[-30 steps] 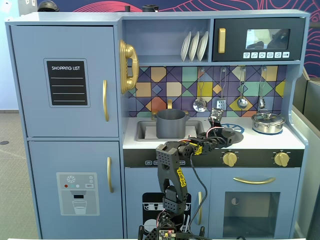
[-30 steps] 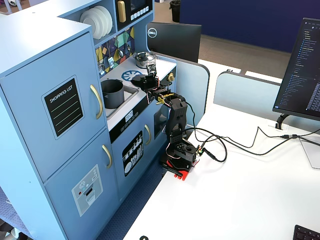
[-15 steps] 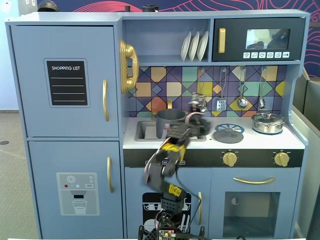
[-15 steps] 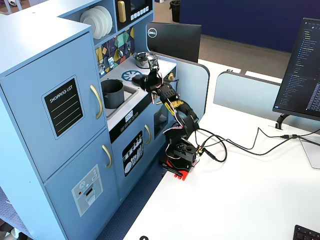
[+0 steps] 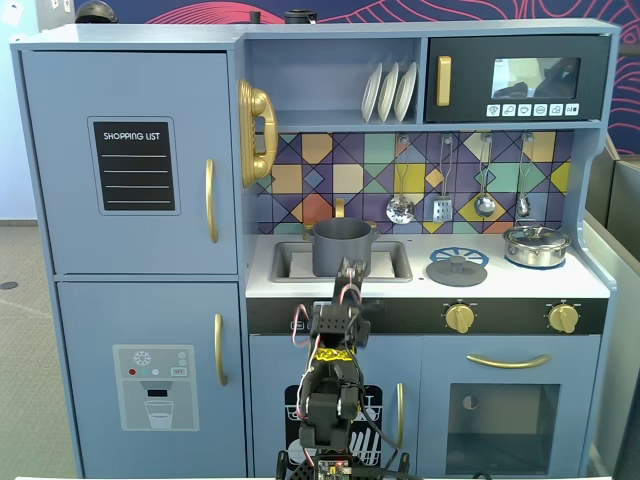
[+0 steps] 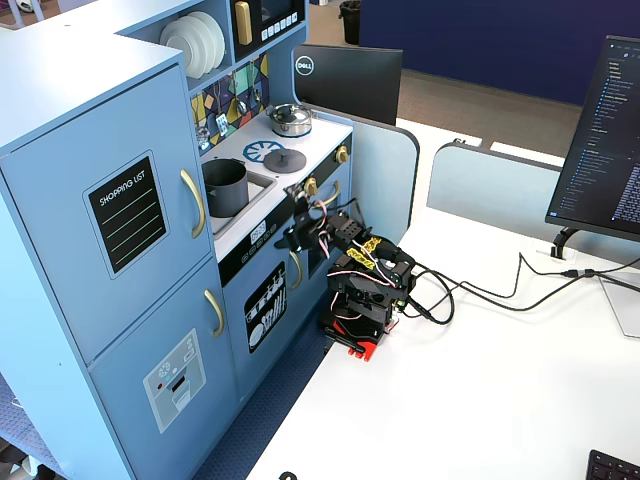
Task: Take off the lid from the gray recipient and place it on the counter
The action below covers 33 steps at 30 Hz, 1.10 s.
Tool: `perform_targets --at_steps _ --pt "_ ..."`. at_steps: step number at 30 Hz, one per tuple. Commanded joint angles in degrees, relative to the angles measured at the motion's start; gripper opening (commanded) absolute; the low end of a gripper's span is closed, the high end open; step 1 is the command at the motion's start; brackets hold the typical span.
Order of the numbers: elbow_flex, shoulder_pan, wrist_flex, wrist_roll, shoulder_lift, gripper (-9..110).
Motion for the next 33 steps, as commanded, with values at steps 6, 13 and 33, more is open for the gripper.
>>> perform_targets --at_steps 6,13,33 --pt "13.18 -6.94 -15.38 -0.97 -0.62 0" --pt "13.18 -5.1 15.73 -6.24 9.67 0" --pt "13.27 -5.1 43.33 -4.48 12.04 4"
